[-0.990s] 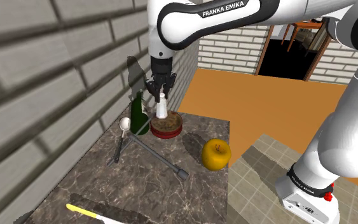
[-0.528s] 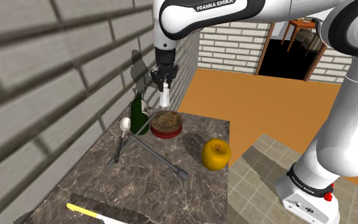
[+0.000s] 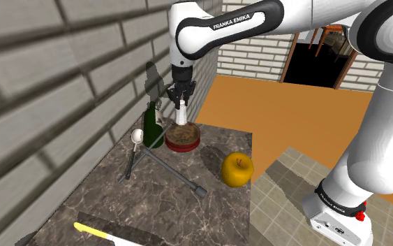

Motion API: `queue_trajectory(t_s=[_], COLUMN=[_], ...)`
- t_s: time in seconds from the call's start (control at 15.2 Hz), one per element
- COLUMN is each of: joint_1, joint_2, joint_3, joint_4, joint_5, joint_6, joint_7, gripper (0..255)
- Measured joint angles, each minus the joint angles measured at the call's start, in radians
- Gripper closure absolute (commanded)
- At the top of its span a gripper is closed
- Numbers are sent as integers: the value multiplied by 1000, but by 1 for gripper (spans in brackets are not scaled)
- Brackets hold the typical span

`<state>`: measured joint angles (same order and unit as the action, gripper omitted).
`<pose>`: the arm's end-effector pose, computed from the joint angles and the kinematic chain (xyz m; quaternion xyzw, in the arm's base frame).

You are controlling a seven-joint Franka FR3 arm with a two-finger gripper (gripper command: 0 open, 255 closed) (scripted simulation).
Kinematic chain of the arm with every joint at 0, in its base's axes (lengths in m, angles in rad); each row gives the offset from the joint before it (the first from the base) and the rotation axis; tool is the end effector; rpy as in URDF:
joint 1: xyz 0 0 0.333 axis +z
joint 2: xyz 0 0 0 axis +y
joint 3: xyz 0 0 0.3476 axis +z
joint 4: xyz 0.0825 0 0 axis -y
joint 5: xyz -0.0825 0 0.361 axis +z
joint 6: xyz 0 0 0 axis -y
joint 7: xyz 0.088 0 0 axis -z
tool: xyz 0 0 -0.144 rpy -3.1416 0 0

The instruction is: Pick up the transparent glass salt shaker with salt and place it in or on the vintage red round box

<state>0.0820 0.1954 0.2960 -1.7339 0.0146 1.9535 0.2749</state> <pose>0.5665 0.2146 0.4716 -0.9982 -0.0458 -0.0041 0.0385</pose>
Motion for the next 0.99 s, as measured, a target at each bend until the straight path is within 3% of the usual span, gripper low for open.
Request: queue_trajectory(t_s=[0.59,0.99], joint_1=[3,3], joint_2=[32,36], joint_3=[-2,-3], joint_4=[-83,-94], joint_5=[-9,-11], joint_6=[114,131], joint_7=[1,1], gripper=[255,255])
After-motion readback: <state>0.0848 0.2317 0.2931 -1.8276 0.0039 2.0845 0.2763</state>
